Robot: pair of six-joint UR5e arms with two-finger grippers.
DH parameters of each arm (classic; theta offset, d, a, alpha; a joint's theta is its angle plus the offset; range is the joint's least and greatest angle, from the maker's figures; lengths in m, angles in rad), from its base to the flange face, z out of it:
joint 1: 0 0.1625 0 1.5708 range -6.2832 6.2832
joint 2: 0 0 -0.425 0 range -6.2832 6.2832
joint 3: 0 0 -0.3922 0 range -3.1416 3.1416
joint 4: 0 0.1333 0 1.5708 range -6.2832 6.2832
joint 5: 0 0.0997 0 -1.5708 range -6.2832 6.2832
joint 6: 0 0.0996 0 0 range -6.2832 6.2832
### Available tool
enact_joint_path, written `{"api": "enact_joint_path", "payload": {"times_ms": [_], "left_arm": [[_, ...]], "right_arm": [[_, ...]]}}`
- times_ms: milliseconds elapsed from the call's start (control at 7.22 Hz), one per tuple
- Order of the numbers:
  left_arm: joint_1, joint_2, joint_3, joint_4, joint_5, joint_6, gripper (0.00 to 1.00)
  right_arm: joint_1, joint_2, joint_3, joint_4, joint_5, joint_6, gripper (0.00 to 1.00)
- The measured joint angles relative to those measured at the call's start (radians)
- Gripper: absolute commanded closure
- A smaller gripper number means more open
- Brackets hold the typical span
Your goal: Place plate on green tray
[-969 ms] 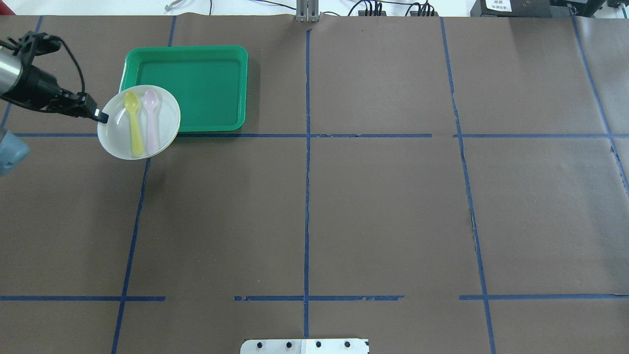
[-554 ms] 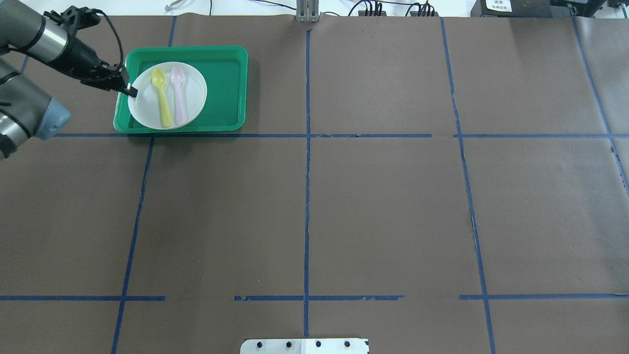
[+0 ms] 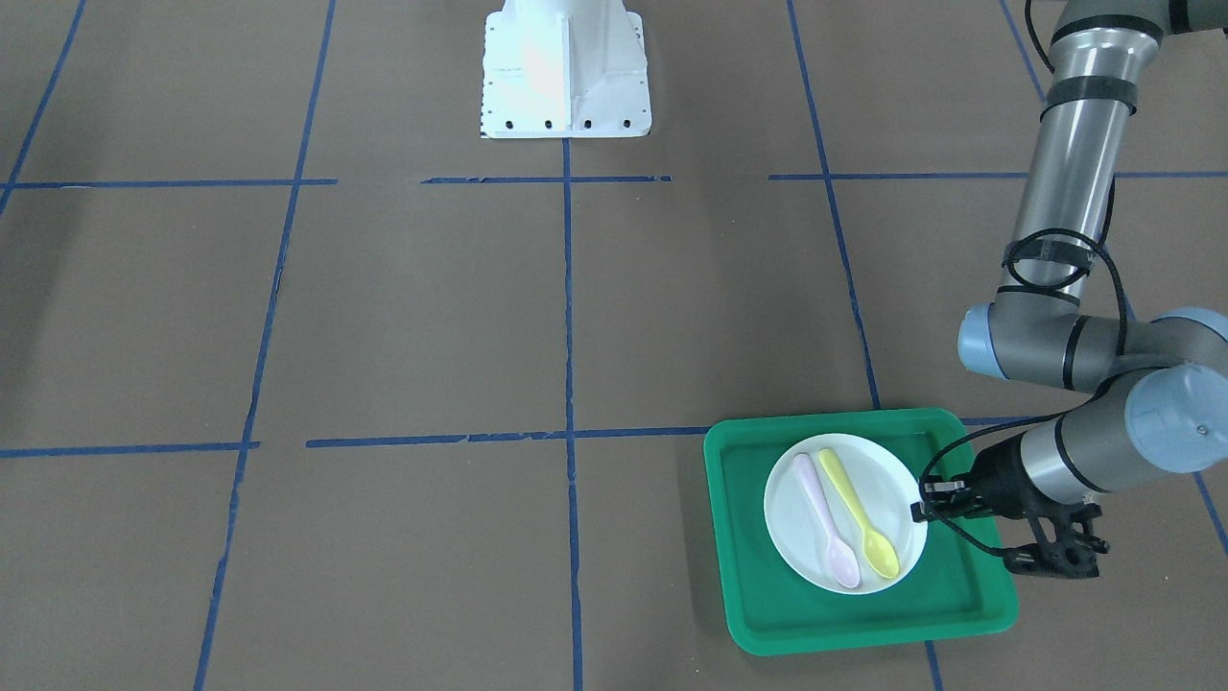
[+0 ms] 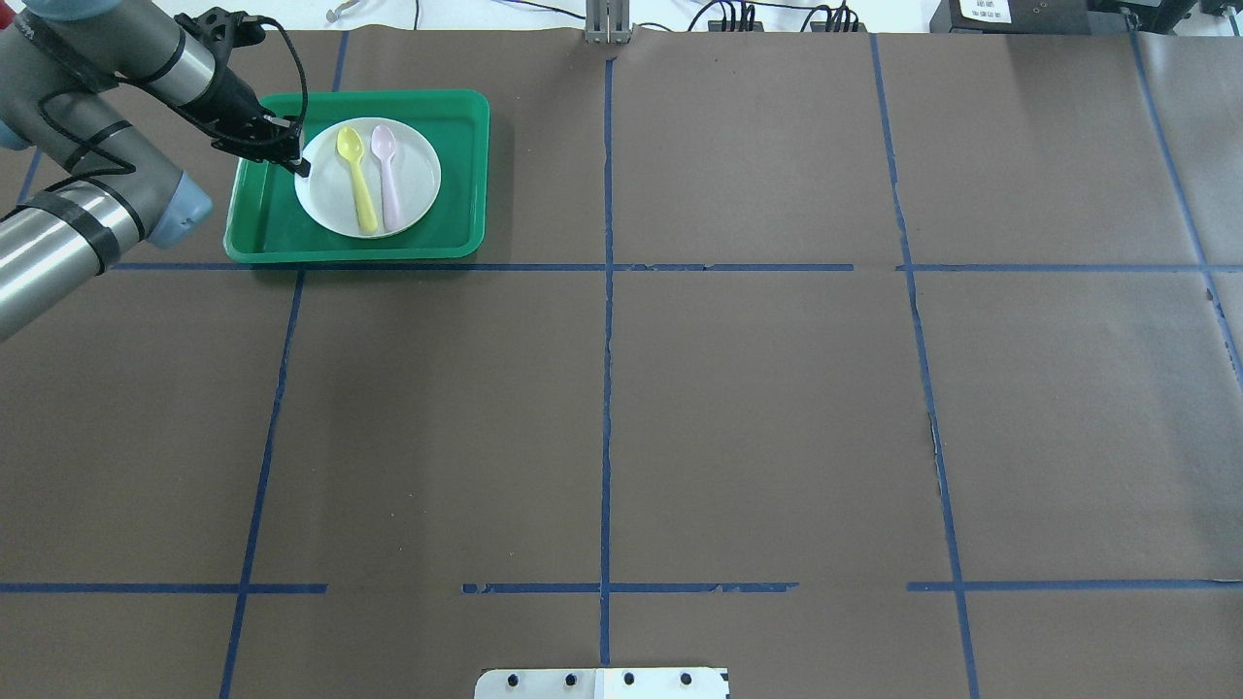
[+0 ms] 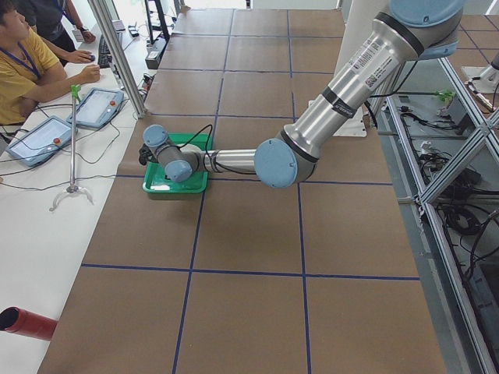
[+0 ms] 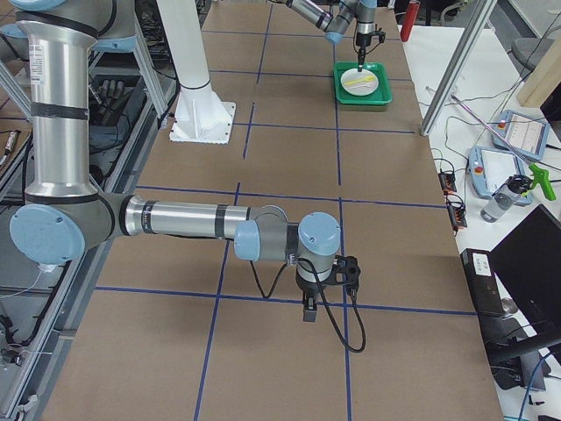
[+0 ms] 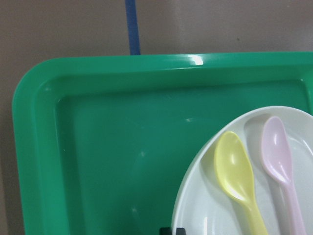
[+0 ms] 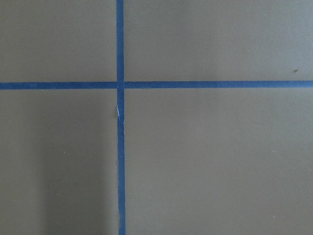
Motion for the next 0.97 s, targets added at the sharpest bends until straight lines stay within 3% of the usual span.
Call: {"api": "enact_joint_path", "payload": {"times_ms": [277,415,692,969], "left_arm": [[-0.005,0.011,-0.034,0.026,0.002,-0.007,0.0],[-0.016,0.044,-0.12,0.106,0.003,-0.005,0.0],[-0.054,0.167,-0.402,0.392,0.015,0.019,0.0],[-0.128,0.33,-0.694,0.631,0.044,0.167,0.0]], "right_arm": [[0.0,0.0,0.001,0.0,0.0,0.0,0.0],[0.0,0.0,0.0,0.0,0.0,0.0,0.0],[0.0,0.0,0.0,0.0,0.001,0.0,0.0],[0.0,0.0,0.0,0.0,0.001,0.0,0.0]]}}
